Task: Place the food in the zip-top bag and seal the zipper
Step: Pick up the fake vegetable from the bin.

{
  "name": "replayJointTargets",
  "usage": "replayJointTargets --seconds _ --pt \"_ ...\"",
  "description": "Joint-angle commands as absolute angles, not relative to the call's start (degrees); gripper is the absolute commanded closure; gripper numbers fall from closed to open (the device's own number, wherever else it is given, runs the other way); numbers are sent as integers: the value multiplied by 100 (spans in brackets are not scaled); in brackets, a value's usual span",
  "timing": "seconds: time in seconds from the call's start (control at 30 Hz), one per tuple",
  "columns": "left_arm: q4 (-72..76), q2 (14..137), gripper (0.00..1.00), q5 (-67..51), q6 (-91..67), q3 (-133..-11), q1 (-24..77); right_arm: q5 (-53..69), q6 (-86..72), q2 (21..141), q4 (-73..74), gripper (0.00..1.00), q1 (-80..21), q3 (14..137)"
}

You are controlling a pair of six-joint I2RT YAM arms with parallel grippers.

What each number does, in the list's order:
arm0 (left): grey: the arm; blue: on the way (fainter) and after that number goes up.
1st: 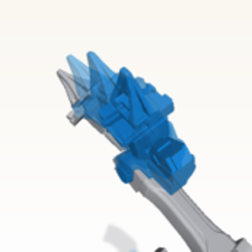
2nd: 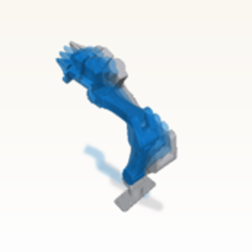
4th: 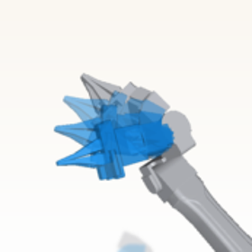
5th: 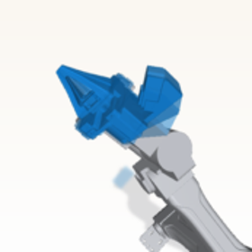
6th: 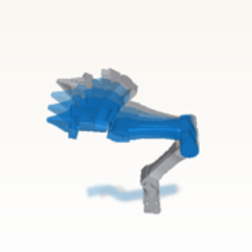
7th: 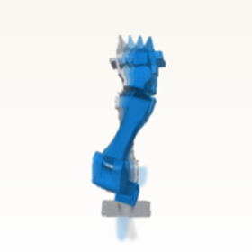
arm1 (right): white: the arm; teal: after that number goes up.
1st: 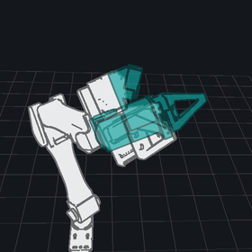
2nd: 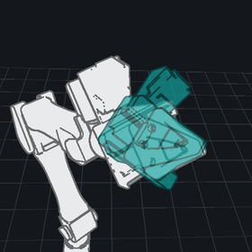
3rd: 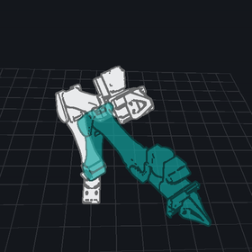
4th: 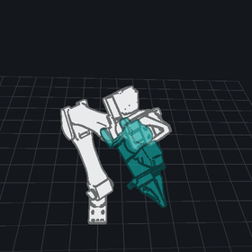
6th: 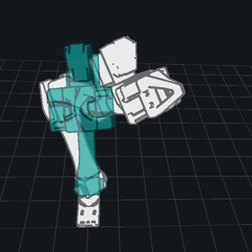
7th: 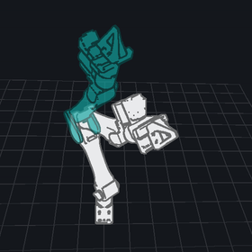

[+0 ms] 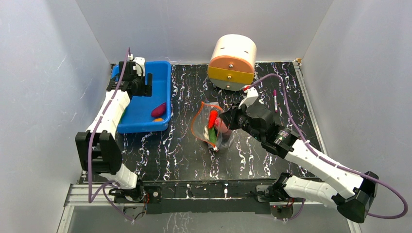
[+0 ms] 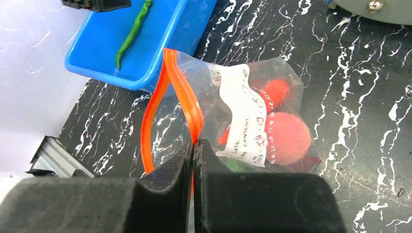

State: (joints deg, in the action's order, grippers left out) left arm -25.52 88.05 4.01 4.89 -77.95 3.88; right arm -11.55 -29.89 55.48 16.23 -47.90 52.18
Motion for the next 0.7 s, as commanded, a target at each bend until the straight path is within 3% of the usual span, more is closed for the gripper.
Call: replayJointTargets --seconds 0.0,0.37,0.67 --pt "-2105 9224 28 633 608 -8005 18 -897 -2940 5364 1547 100 -4781 5603" --pt "-1728 11084 40 1437 762 -8875 -260 -1076 -2781 5558 1469 100 -4781 5735" --pt "-1666 11778 46 1772 947 -9422 -556 -1160 -2749 5820 1351 100 -4781 5804"
